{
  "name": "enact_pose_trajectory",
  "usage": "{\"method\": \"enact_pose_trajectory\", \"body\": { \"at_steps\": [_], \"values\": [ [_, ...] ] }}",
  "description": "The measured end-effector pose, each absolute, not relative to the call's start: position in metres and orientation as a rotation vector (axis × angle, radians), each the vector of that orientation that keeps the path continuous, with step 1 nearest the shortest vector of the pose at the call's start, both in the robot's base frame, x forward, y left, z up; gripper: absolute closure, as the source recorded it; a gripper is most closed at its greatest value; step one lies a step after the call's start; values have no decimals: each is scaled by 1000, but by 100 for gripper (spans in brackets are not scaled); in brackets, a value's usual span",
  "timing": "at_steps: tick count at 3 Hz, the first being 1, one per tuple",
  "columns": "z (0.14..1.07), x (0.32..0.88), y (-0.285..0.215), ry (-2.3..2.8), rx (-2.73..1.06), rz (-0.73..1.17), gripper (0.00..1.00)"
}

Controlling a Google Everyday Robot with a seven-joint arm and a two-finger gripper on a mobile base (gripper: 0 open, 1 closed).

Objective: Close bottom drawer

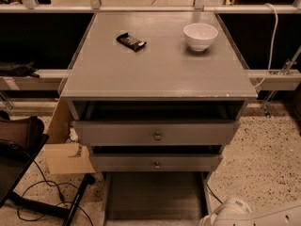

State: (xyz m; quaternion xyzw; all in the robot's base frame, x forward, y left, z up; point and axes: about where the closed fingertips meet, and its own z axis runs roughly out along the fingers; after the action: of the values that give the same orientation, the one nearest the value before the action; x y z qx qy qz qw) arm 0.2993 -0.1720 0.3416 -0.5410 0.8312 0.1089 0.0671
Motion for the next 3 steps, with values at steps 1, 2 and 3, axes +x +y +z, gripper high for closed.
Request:
{"method": "enact_pose_trajectory", "body": {
  "at_steps": [1, 2, 3],
  "values": [
    [291, 299, -183, 2566, -1536, 348, 89],
    [218, 293, -176, 2609, -1476, 404, 100],
    [216, 292, -174, 2612, -1484, 388, 100]
  ]
}}
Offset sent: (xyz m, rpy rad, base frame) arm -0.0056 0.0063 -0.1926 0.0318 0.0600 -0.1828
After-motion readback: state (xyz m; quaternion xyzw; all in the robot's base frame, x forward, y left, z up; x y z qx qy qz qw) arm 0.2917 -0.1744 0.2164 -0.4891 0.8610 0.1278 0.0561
